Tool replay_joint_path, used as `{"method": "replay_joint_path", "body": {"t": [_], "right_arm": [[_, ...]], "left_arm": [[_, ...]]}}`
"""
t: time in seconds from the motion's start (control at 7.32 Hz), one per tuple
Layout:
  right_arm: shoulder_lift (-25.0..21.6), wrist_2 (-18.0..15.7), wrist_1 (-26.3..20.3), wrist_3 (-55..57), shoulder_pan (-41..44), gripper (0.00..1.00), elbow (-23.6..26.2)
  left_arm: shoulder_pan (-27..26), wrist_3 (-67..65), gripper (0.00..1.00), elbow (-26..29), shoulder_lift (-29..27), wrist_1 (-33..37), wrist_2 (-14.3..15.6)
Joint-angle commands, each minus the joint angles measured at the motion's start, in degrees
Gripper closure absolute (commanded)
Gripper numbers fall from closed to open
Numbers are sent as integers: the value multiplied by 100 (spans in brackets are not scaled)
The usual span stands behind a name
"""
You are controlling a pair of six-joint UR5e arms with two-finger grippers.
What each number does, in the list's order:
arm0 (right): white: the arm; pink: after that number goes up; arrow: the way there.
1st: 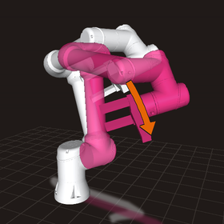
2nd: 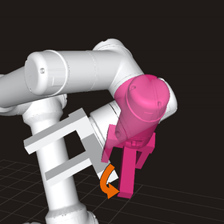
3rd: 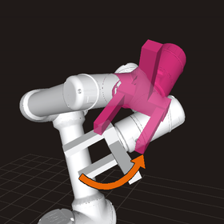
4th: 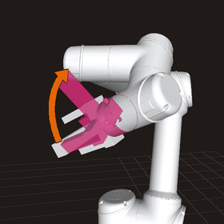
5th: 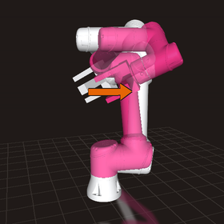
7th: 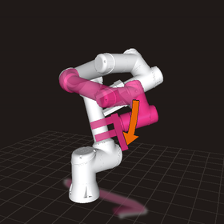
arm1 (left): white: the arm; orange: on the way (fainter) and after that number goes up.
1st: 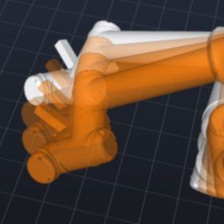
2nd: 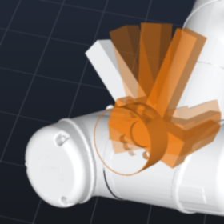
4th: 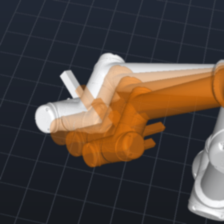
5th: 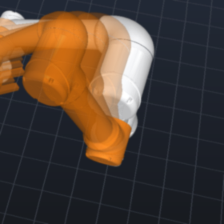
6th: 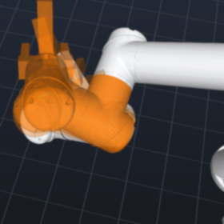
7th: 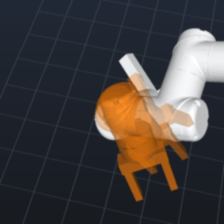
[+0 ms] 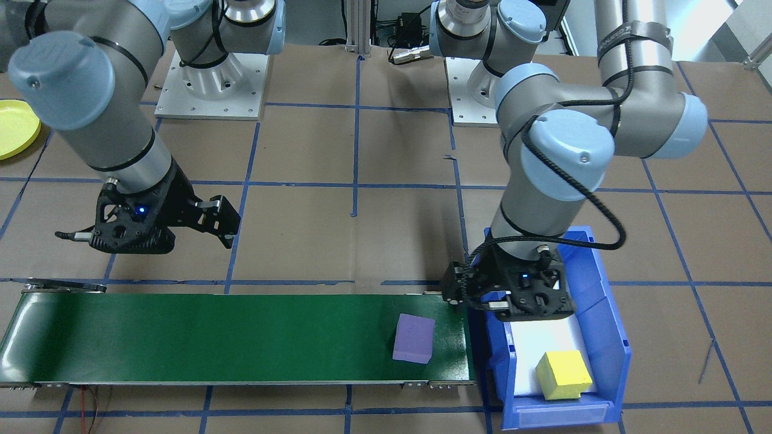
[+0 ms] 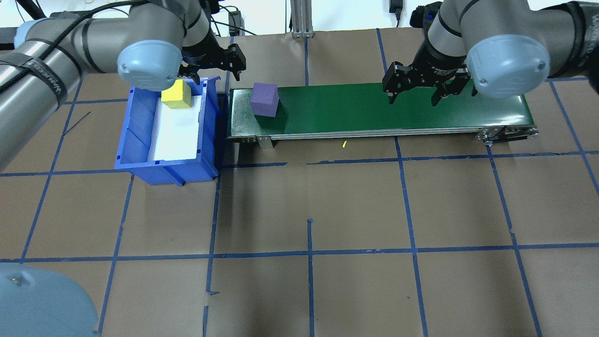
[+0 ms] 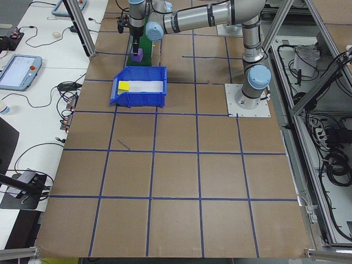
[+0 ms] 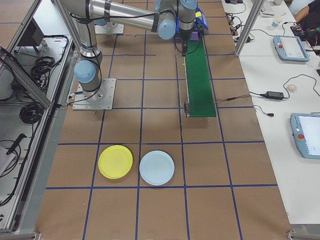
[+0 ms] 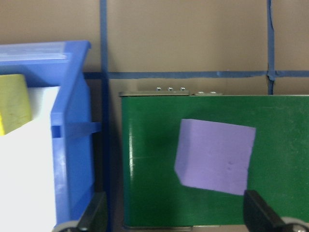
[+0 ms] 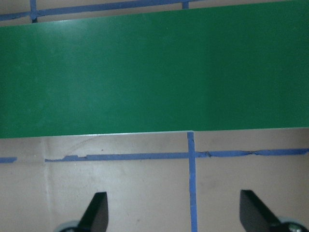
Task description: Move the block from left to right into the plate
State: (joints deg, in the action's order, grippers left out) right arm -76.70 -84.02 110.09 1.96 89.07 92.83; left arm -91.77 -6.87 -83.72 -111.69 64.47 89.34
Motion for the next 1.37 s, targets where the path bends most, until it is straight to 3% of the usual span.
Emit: {"method": "replay_joint_path", "body": {"t": [0.0,0.27,0.55,1.23], "right_arm": [[733,193,522,215,-4,3,-412],[936,429,522,208,-13,2,-722],[1157,772,531,156,-13,1,-784],[1561,1011,795,147,-13,1,-959]], "left_arm": [[553,19,0,22,-28,13,-83],[948,211,0,40,-116,-31,-83],[1038,309,0,14,-501,-643,-66],[1091,889,1,-39,-1205,-1532,-65]]}}
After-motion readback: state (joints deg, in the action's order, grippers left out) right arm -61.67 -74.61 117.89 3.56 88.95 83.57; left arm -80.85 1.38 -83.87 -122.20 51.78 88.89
